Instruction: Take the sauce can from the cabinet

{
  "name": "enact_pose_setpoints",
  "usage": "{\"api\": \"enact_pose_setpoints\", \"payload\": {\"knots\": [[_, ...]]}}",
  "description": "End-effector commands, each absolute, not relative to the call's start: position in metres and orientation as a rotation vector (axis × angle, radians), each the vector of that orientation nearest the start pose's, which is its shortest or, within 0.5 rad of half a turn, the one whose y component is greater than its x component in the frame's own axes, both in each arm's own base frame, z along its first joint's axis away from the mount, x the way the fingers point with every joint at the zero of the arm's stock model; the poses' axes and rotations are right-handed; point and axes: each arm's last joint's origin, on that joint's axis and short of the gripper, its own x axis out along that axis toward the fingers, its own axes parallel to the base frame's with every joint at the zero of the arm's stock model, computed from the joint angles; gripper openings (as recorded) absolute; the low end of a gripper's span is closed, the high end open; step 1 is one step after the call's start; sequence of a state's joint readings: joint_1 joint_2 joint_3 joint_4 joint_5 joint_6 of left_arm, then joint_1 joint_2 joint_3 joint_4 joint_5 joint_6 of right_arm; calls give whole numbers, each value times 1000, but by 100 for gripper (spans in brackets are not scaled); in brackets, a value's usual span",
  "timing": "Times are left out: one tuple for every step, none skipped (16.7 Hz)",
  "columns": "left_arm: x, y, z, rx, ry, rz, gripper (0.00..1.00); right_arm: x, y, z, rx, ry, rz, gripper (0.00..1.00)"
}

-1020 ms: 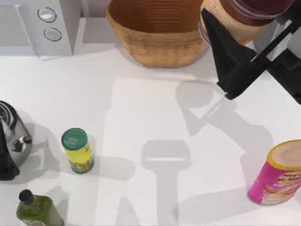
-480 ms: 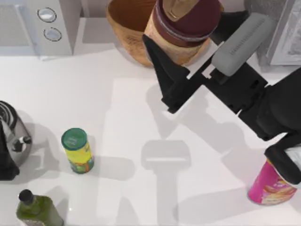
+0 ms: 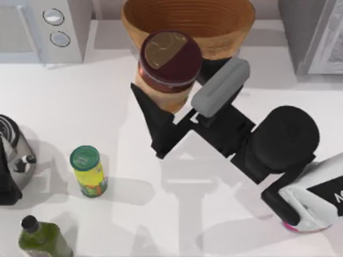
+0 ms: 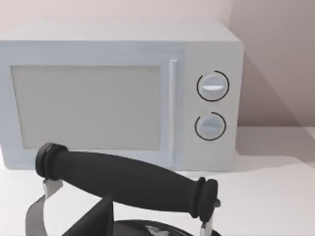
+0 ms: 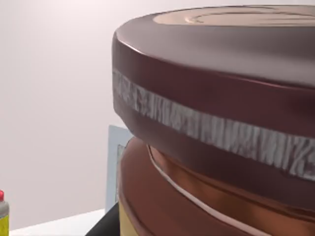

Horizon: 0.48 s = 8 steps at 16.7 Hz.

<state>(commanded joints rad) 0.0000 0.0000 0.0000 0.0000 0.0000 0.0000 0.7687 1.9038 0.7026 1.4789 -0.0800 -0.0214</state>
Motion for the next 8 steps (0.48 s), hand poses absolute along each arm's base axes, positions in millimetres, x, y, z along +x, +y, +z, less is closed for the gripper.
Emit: {"api": "enact_pose_setpoints", "payload": {"knots": [[106,-1,160,0,0,0,100,249,251,156,58,-248,856,0],[106,-1,160,0,0,0,100,248,253,143,53,-209,848,0],[106,-1,160,0,0,0,100,248,254,130,46,-167,836,0],[106,-1,160,0,0,0,100,247,254,116,37,-124,824,0],[106,-1,160,0,0,0,100,247,252,105,26,-85,808,0],[106,-1,160,0,0,0,100,246,250,95,15,-48,792,0],[106,-1,160,0,0,0,100,246,248,89,7,-22,777,0],[106,-1,160,0,0,0,100,246,245,85,0,0,763,0]]}}
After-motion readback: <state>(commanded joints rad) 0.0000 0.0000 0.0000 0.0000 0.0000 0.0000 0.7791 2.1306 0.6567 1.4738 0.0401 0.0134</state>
